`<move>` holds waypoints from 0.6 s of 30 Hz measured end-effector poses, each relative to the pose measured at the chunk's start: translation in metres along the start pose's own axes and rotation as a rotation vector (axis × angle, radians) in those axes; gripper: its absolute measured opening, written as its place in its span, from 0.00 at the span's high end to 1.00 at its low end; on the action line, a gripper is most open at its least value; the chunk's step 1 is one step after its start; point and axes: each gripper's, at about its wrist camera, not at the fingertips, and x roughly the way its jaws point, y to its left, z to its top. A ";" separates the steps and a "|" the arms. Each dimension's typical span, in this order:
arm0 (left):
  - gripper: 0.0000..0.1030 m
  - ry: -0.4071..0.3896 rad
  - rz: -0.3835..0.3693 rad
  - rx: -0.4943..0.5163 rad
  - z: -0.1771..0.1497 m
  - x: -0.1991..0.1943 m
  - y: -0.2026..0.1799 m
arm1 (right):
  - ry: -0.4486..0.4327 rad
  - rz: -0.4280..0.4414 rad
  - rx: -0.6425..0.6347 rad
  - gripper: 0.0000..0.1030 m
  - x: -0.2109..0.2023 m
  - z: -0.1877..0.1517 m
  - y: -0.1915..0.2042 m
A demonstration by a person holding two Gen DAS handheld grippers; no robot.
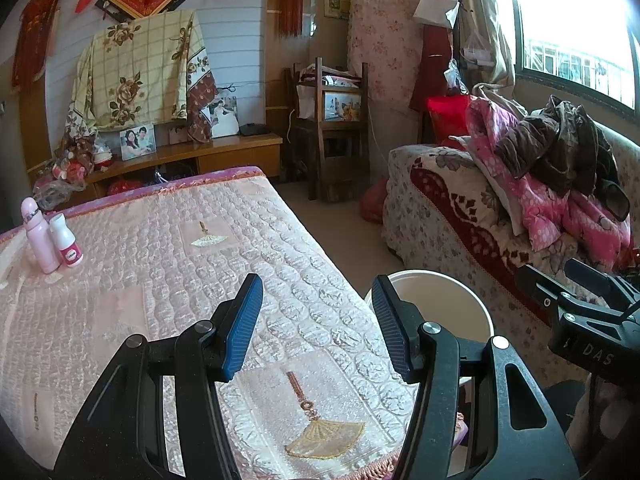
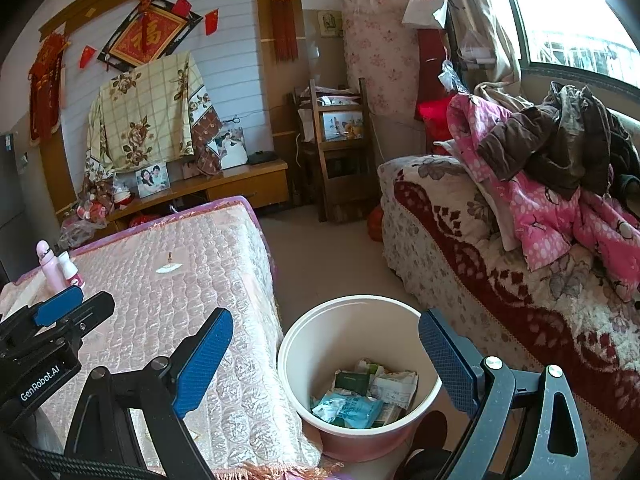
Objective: Collect trash
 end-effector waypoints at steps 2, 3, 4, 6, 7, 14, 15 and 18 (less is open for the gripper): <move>0.46 0.003 -0.002 0.001 -0.001 0.000 -0.001 | 0.004 0.000 -0.002 0.10 0.001 0.000 0.001; 0.46 0.005 -0.002 0.000 -0.001 0.001 -0.002 | 0.006 -0.002 -0.002 0.10 0.001 -0.001 0.000; 0.46 0.008 -0.004 -0.001 -0.002 0.001 -0.002 | 0.007 -0.003 -0.003 0.10 0.002 -0.002 -0.001; 0.46 0.012 -0.008 -0.001 -0.002 0.002 -0.004 | 0.010 -0.003 -0.002 0.10 0.004 -0.003 -0.002; 0.46 0.012 -0.008 -0.001 -0.002 0.003 -0.005 | 0.010 -0.003 -0.002 0.10 0.004 -0.003 -0.003; 0.46 0.015 -0.009 -0.006 -0.003 0.004 -0.007 | 0.016 -0.009 -0.001 0.10 0.006 -0.005 -0.006; 0.46 0.015 -0.009 -0.005 -0.003 0.004 -0.006 | 0.016 -0.009 0.000 0.10 0.007 -0.005 -0.007; 0.46 0.013 -0.010 -0.004 -0.004 0.004 -0.007 | 0.016 -0.012 -0.001 0.10 0.007 -0.004 -0.007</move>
